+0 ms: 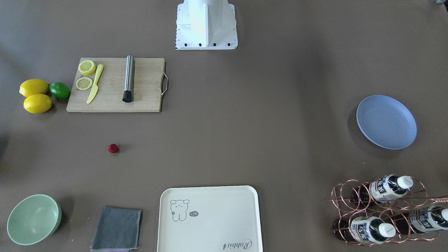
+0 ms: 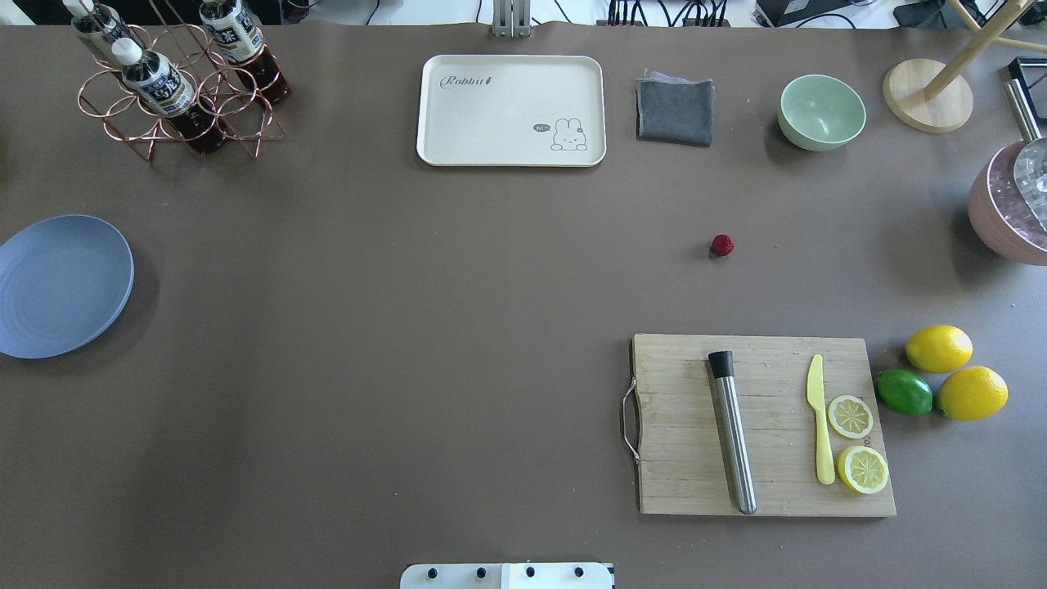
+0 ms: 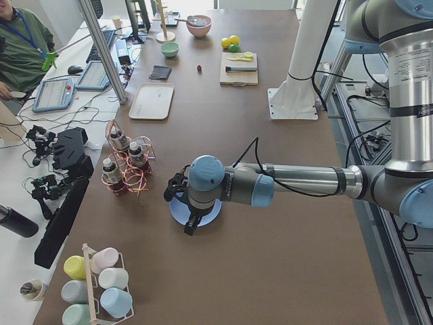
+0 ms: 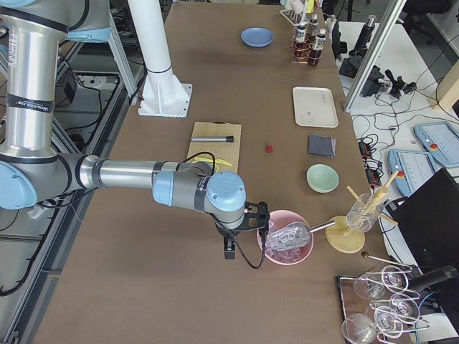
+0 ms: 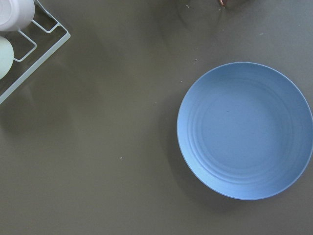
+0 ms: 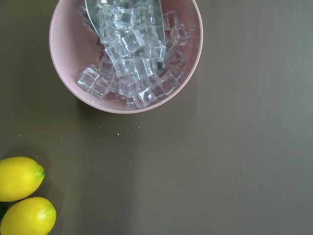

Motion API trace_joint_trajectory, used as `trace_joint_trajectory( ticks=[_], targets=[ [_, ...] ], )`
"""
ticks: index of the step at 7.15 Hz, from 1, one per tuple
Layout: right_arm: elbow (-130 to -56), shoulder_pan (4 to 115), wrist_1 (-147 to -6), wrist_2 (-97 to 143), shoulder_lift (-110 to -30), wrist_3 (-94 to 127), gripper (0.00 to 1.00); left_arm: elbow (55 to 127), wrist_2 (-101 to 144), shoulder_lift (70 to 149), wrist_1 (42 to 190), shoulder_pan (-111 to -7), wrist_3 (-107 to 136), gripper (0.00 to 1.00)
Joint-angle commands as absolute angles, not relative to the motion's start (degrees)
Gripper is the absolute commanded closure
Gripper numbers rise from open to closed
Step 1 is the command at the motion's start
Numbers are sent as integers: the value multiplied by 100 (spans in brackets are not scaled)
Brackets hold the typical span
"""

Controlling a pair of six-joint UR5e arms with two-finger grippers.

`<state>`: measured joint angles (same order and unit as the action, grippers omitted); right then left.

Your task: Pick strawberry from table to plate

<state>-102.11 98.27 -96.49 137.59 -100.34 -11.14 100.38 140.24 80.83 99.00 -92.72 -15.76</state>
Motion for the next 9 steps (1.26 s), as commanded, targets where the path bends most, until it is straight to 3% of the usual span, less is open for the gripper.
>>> trace_joint_trajectory(
  ticks=[1,3,7,9],
  targets=[
    [-10239,9826,-9642,13869,-10028,-1099,0,9880,14071,8077,10002,-9264,-1547,2],
    [-10257,9826,-9642,13878,-10028,-1090,0,9494,14028,8322,10420,-9211,-720,2],
    [-10292,9826,-9642,13878,-10011,-1081,0,7527,13818,8718,13626,-8248,1149,2],
    [-10292,9826,-9650,13869,-10011,-1081,0,7348,13500,8754,14376,-7649,2094,2]
  ],
)
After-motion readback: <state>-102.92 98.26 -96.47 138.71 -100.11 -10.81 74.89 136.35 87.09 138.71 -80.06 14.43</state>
